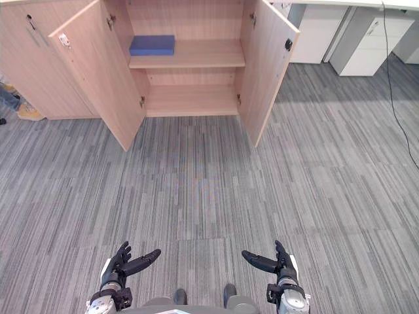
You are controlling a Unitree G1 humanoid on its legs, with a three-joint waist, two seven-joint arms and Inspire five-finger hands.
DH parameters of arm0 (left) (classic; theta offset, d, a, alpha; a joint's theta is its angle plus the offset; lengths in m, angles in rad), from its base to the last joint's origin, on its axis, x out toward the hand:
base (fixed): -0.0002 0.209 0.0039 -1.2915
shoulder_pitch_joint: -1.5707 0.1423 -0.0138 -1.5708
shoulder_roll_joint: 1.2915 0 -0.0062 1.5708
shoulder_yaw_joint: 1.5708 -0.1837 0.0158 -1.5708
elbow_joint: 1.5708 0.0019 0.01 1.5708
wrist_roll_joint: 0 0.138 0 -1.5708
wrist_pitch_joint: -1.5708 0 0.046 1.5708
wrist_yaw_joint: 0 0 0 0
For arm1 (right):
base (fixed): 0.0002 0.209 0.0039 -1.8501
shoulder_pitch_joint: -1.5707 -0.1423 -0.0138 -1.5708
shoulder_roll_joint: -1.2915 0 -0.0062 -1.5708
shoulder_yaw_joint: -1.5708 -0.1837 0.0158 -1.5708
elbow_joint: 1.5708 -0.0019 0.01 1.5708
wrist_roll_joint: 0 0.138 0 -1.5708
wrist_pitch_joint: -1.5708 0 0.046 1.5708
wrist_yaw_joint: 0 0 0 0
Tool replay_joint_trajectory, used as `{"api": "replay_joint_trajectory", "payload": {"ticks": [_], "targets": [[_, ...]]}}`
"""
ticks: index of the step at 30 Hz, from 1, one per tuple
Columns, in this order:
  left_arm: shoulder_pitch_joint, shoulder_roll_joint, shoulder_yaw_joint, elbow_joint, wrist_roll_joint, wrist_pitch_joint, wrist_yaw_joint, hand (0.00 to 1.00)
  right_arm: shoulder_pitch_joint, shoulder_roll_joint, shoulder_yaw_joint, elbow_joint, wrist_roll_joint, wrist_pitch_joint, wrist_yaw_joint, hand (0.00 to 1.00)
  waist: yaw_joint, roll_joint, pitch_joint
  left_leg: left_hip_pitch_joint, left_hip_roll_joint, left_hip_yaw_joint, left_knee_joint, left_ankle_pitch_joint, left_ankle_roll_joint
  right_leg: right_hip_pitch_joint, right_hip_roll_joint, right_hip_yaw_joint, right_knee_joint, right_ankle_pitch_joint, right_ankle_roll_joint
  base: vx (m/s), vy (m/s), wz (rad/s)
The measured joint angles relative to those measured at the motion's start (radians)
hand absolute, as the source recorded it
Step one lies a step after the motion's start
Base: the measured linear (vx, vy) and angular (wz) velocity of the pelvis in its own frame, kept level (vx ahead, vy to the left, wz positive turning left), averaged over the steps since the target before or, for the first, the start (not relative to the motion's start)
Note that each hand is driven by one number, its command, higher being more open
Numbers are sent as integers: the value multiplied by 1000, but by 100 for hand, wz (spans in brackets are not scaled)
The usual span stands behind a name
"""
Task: Walk over to the cabinet, pick up the folder, carry it to the office cabinet, place the folder inside the office cabinet, then close the office cabinet door
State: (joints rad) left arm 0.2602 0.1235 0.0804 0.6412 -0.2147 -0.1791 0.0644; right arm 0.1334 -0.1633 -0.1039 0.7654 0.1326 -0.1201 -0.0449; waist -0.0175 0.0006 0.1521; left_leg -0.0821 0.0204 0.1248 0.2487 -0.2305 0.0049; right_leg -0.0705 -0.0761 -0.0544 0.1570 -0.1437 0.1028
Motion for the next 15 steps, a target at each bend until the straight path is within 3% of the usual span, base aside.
{"api": "replay_joint_trajectory", "payload": {"ticks": [2,4,5,6,9,11,12,13,14,15], "targets": [[3,-2,-2,-7,0,1,1,100,-8,-7,1,0,0,1,-2,100,0,0,7,-6,-17,4,50,-44,9,-52,-28,3,152,-59,23,120,142,-14],[4,-2,-2,-10,0,1,5,100,-28,-7,18,-2,0,2,-3,100,2,6,23,25,-25,10,56,-77,40,-151,-52,-11,400,-68,24,210,177,-15],[0,16,-14,-14,0,1,14,100,-29,-3,44,-11,0,2,-3,100,-4,14,44,71,-31,8,48,-87,50,-221,-64,-26,552,-102,13,352,132,-1],[-10,22,-22,-14,-1,2,22,100,-37,-3,56,-14,0,3,0,100,-2,11,54,108,-31,8,29,-98,55,-252,-62,-52,555,-127,-12,314,100,1],[-46,32,-22,-10,-2,2,24,100,-53,-7,70,-35,0,2,-1,100,-10,28,74,154,-16,-8,-18,-105,50,-335,-32,-85,485,-133,-32,349,23,17],[-99,29,-38,0,-2,1,25,100,-70,-36,71,-43,0,1,-2,100,-40,72,109,228,38,-56,-98,-104,33,-413,35,-123,341,-68,-55,552,-59,63],[-110,30,-43,-1,-2,0,25,100,-69,-41,71,-44,0,2,-3,100,-46,75,115,245,46,-64,-108,-101,18,-425,46,-121,289,-28,-57,603,-105,74],[-116,34,-50,1,-1,-2,24,100,-49,-43,70,-57,0,1,-8,100,-57,64,114,275,42,-89,-104,-111,-20,-437,48,-104,190,66,-73,795,-170,87],[-117,26,-50,5,0,-2,23,100,-21,-47,69,-69,0,1,-12,100,-72,61,114,311,49,-112,-76,-134,-61,-430,30,-102,218,217,-115,698,-171,76],[-125,10,-49,13,0,-2,24,100,-28,-55,68,-62,0,7,-11,100,-75,87,120,305,69,-112,-36,-132,-75,-434,38,-125,279,173,-124,549,-151,54]]}}
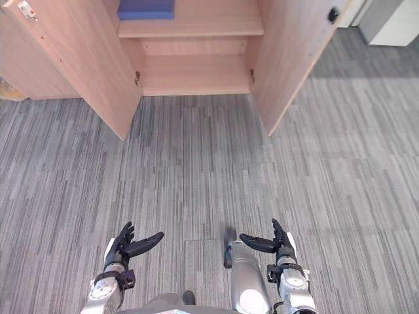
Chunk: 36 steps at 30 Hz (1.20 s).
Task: Walk over to the cabinet, pick up the folder, carry it to the office cabinet, place the folder inside the office cabinet, then close the office cabinet door
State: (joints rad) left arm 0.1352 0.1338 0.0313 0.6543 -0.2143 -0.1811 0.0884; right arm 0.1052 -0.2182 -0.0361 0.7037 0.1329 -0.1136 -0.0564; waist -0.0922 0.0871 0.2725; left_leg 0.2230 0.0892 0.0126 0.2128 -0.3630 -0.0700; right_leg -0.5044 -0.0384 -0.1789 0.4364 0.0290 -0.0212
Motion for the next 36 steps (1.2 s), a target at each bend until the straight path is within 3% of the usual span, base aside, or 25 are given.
{"api": "replay_joint_trajectory", "payload": {"ticks": [1,3,5,6,8,10,12,13,14,15,17,18,19,20,22,24,25,26,27,28,29,31,33,35,36], "targets": [[-7,1,-3,4,2,0,-4,100,-10,7,0,-1,0,3,-1,100,-4,0,4,-37,7,13,90,37,-61,6,-7,-10,37,-49,-12,667,-223,27],[1,-13,-11,12,5,0,-9,100,-14,12,6,-3,0,3,4,100,-2,-7,17,-193,45,56,518,256,-91,158,-4,-21,-8,-139,-25,752,-265,31],[5,-13,-5,9,4,-2,-17,100,-17,36,5,-11,7,2,-2,100,25,-16,34,-329,119,123,831,190,-32,324,29,-18,-102,-156,-43,698,-220,1],[5,-14,-4,3,4,-2,-22,100,-19,47,6,-26,24,-9,-6,100,47,-33,42,-413,136,169,887,155,-3,419,40,-5,-175,-167,-52,575,-151,-18],[10,-14,-4,-20,4,-2,-25,100,-38,48,5,-39,34,-22,-9,100,74,-45,42,-541,129,227,782,123,28,512,45,19,-271,-172,-49,541,-86,-35],[15,-12,-4,-26,4,-2,-28,100,-72,39,3,-37,34,-23,-12,100,92,-54,47,-626,75,231,527,122,29,580,40,58,-328,-188,-36,577,-18,-57],[35,-14,-3,-25,4,0,-28,100,-101,39,-12,-8,34,-25,-20,100,110,-52,44,-627,8,158,51,265,3,680,29,116,-389,-221,-7,641,98,-85],[36,-13,-3,-21,4,1,-27,100,-104,41,-16,1,34,-25,-23,100,119,-56,43,-624,-3,146,29,344,2,702,24,134,-394,-236,7,678,193,-89],[37,-12,-2,-14,4,3,-23,100,-99,42,-16,14,31,-23,-25,100,126,-66,28,-609,-25,128,34,459,73,715,9,162,-379,-254,32,678,224,-43],[23,-8,0,-15,5,5,-22,100,-92,50,-20,23,30,-21,-23,100,110,-99,6,-610,-62,134,48,430,111,682,-39,165,-309,-265,45,689,231,-14],[10,-11,-3,-27,19,4,-25,100,-73,58,-41,33,25,-10,-21,100,94,-111,1,-578,-87,144,118,337,131,632,-68,196,-95,-264,65,745,241,12],[11,-11,-2,-26,20,4,-25,100,-66,63,-42,37,24,-7,-22,100,94,-116,-1,-547,-93,154,129,306,133,606,-72,205,14,-249,93,652,200,-23],[17,-5,0,-27,20,4,-24,100,-58,70,-35,41,22,-7,-20,100,92,-121,-4,-471,-99,168,127,258,142,524,-85,228,264,-157,222,590,135,-33],[18,7,1,-26,20,4,-21,100,-58,75,-23,48,21,-7,-13,100,81,-120,-3,-388,-102,170,109,224,145,443,-98,220,477,-177,201,563,113,-30],[18,24,2,-27,19,2,-13,100,-59,79,8,54,20,-7,-8,100,73,-116,-5,-260,-95,172,40,211,146,349,-105,156,576,-249,99,551,40,-18],[0,43,11,-26,19,0,-6,100,-60,85,26,54,12,-8,-4,100,68,-107,0,-164,-60,170,-14,211,146,261,-72,80,444,-309,57,453,-69,0],[-4,43,12,-26,19,-1,-5,100,-60,85,26,54,8,-8,-3,100,64,-105,0,-152,-49,167,-14,211,146,236,-60,69,373,-315,57,442,-154,26],[-6,48,17,-26,18,-2,-5,100,-59,85,26,53,-1,-8,-3,100,50,-107,-2,-134,-28,160,-12,205,135,205,-39,62,192,-305,62,361,-142,41],[-4,59,20,-25,18,-2,-5,100,-48,82,24,52,-1,-11,-6,100,45,-116,-10,-112,-27,154,-3,175,84,208,-20,71,-56,-194,62,562,-199,41],[-2,64,20,-27,18,-2,-6,100,-33,83,23,53,-1,-11,-8,100,48,-137,-22,-102,-37,148,9,150,47,211,-26,94,-182,-56,51,490,-197,27],[-14,30,23,11,18,5,-2,100,-29,59,17,79,-1,-8,-9,100,54,-102,-28,-90,-3,123,45,108,9,206,-6,86,-133,24,14,565,-218,16],[-6,-2,21,14,20,5,-6,100,-25,56,0,87,-1,0,-11,100,49,-88,-39,-140,20,112,195,123,-13,224,-3,79,-103,-56,-3,429,-197,19],[4,-45,20,-8,19,5,-8,100,23,61,-2,58,-1,2,-18,100,53,-74,-32,-267,103,125,559,142,-59,333,12,46,-119,-122,-23,378,-187,34],[33,-53,18,-52,19,3,-9,100,57,71,0,36,0,1,-23,100,60,-78,-36,-331,144,160,672,131,-51,411,17,31,-148,-156,-41,331,-123,12],[37,-53,18,-58,19,3,-9,100,60,75,-6,32,1,-1,-24,100,65,-79,-38,-348,148,176,659,126,-40,431,16,31,-163,-150,-33,366,-80,0]]}}
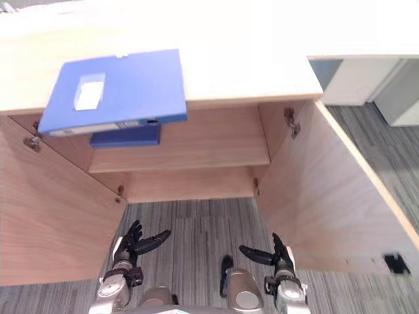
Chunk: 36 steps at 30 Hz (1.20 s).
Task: Walk over to the cabinet, pick up the folder, carry it to the office cabinet, place the folder inside the office cabinet, then close the office cabinet door
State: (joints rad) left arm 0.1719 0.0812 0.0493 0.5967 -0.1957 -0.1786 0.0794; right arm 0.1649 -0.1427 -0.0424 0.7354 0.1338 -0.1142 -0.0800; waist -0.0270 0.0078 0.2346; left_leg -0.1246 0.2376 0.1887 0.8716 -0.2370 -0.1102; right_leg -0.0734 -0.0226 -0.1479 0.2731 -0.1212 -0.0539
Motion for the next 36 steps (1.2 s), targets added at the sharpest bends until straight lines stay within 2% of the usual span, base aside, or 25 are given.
{"api": "replay_joint_trajectory", "payload": {"ticks": [3,4,5,6,7,8,11,14,19,24,26,27,29,32,36], "targets": [[-14,3,5,-4,0,0,3,100,-9,5,-52,15,1,0,-4,100,15,1,-1,-41,-29,40,-296,4,17,69,-27,-2,-72,8,13,331,24,1],[-15,4,11,-6,0,0,6,100,-22,5,-77,25,1,0,-7,100,15,4,-3,-29,-65,26,-477,59,17,86,-38,-3,-87,9,24,264,94,1],[-14,5,15,-9,0,0,6,100,-22,4,-86,27,1,0,-8,100,14,8,-4,-20,-77,16,-550,116,22,93,-38,-3,-93,7,33,257,114,0],[-9,4,20,-16,0,0,7,100,-21,1,-93,27,1,0,-8,100,14,17,-10,-12,-82,6,-611,205,18,101,-32,-3,-99,2,43,214,135,2],[5,12,29,-38,0,0,9,100,-18,-1,-102,34,1,0,-7,100,12,29,-21,9,-84,0,-664,253,32,123,-22,-3,-111,-13,67,242,178,22],[1,25,41,-64,0,1,9,100,-14,2,-106,35,1,0,-7,100,12,14,-27,29,-107,-12,-716,260,40,127,-42,-16,-118,-15,71,213,170,30],[29,31,86,-183,2,-4,34,100,-9,0,-109,33,-1,-2,-9,100,22,5,-32,58,-156,-13,-781,274,57,137,-78,-24,-128,-28,92,137,119,24],[70,33,147,-307,6,-10,72,100,-7,5,-105,33,-2,-3,-7,100,35,14,-38,88,-186,-33,-818,283,68,174,-98,-42,-154,-33,104,67,44,22],[171,32,169,-638,47,-52,117,100,-8,7,-104,34,-15,-9,-10,100,43,19,-41,105,-201,-96,-909,338,67,184,-97,-99,-158,-33,105,-7,-11,37],[226,36,155,-889,166,-75,142,100,-6,-5,-63,39,-20,-16,-10,100,55,23,-45,118,-205,-124,-941,359,66,201,-91,-115,-173,-33,105,-62,-12,17],[237,95,129,-1019,254,-100,156,100,-5,-12,-26,45,-23,-22,-5,100,54,34,-54,118,-209,-144,-959,374,69,202,-86,-124,-178,-35,107,-90,-9,19],[237,104,127,-1031,259,-102,156,100,-4,-12,-23,45,-23,-22,-5,100,53,34,-54,118,-209,-147,-959,375,69,202,-86,-127,-178,-35,107,-66,-4,24],[237,197,110,-1127,309,-128,157,100,3,-12,-6,45,-42,-23,-2,100,51,40,-61,122,-211,-154,-959,378,69,210,-86,-135,-179,-34,108,-44,-5,11],[212,312,58,-1165,384,-169,156,100,4,-17,17,53,-54,-24,0,100,44,42,-87,122,-210,-153,-959,379,69,212,-84,-130,-185,-33,110,-25,-6,0],[161,417,-42,-1145,552,-169,145,100,5,-21,35,61,-59,-30,7,100,29,42,-110,129,-204,-145,-959,381,67,215,-80,-120,-184,-32,109,-15,-19,-7]]}}
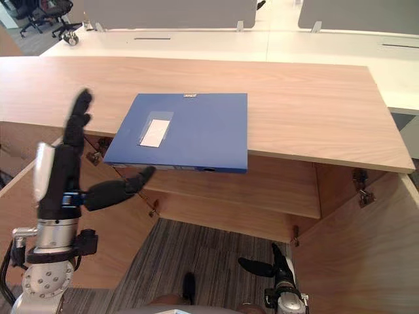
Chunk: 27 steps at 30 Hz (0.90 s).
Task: Walk over to the cabinet, pick up the folder, carry it to the office cabinet, place the folder inside the office cabinet, then close the office cabinet door
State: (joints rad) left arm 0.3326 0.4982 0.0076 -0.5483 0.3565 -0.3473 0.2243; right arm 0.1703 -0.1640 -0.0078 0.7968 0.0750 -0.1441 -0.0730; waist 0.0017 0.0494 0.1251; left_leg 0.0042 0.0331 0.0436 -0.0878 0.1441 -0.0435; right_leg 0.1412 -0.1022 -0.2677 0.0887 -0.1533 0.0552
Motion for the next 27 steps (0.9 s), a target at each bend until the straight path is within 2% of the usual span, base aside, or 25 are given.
{"api": "replay_joint_trajectory", "payload": {"ticks": [5,11,15,19,20,27], "targets": [[-67,99,-62,70,158,4,-42,100,0,-10,16,18,0,0,13,100,-15,-1,-10,14,20,39,-3,-1,-2,-5,14,43,1,7,-9,-33,-27,-22],[-113,146,-95,105,262,26,-86,100,39,-18,15,20,1,0,29,100,-26,-9,-19,22,33,66,-6,-3,-6,-16,24,74,1,13,-12,-38,-13,-17],[-124,137,-95,141,409,84,-67,100,50,-13,14,22,2,1,33,100,-29,-16,-37,21,38,79,-6,-4,-7,-24,28,88,0,16,-14,-15,-15,-11],[-124,31,-70,161,530,152,-23,100,69,-1,12,21,11,1,42,100,-22,-29,-51,12,39,79,-6,-5,-8,-34,29,90,0,17,-13,0,0,0],[-123,13,-56,162,549,170,-12,0,76,6,11,21,11,1,49,100,-20,-35,-54,11,39,80,-6,-5,-8,-35,29,91,0,17,-13,0,0,0],[-114,-72,22,162,587,245,6,0,74,23,-2,20,20,1,72,100,-19,-42,-58,10,39,86,-6,-5,-9,-39,29,97,-1,18,-12,-5,-1,-2]]}}
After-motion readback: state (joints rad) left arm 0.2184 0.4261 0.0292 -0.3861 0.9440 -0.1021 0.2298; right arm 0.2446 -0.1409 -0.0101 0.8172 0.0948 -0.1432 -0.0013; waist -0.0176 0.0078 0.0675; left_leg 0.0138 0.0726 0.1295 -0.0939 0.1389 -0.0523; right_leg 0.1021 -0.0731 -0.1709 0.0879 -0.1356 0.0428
